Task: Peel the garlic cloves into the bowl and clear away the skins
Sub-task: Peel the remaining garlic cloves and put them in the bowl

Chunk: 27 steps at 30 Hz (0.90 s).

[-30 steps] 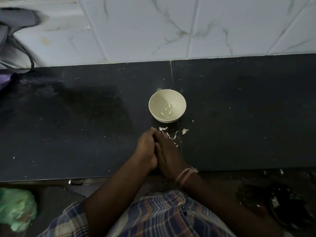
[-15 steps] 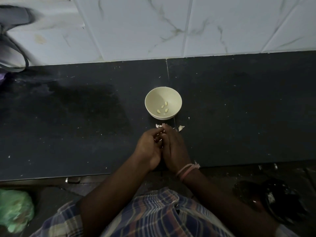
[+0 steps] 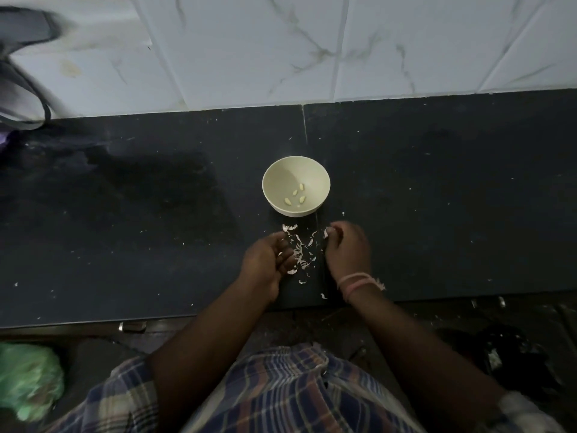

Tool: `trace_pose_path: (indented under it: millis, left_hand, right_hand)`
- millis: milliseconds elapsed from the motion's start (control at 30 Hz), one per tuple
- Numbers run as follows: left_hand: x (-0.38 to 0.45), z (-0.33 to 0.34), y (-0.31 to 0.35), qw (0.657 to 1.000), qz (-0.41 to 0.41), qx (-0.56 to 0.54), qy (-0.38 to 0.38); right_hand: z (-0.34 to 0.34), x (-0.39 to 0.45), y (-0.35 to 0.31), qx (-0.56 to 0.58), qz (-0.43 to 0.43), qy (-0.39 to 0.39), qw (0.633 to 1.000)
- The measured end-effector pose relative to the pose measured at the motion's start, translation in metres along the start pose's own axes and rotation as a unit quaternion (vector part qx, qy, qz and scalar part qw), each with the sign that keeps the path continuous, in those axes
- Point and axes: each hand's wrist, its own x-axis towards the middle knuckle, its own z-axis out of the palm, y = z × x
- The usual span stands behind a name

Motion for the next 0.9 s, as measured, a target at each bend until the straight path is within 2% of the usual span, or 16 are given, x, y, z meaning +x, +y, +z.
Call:
trace_pose_path:
  millis: [100,233,367,533,667,900]
  left_hand:
    - [0.002,-0.008,-0.006,0.999,-0.026,0.016,0.018]
    - [0.003,-0.013,-0.008,0.999,-0.029,0.025,0.015]
    - [0.005,-0.014,-0.009,0.997,0.041,0.061,-0.024]
    - [0.002,-0.014,-0.010,0.981,0.142,0.116,-0.064]
    - [0.001,-0.013,-0.011,0.973,0.181,0.123,-0.078]
    - [-0.006,-0.013,-0.005,0.956,0.221,0.162,-0.105]
  right_hand:
    - [0.008,0.015,0.006,-0.048,0.048,-0.046,0.997]
    - [0.011,0.013,0.003,-0.063,0.025,-0.069,0.995]
    - [0.005,-0.002,-0.008,0.008,0.003,-0.073,0.997]
    - [0.003,-0.019,-0.030,0.138,-0.004,-0.118,0.983]
    - [-0.004,-0.020,-0.040,0.168,0.019,-0.107,0.980]
    - [-0.009,-0.021,-0.039,0.124,-0.044,-0.087,0.988]
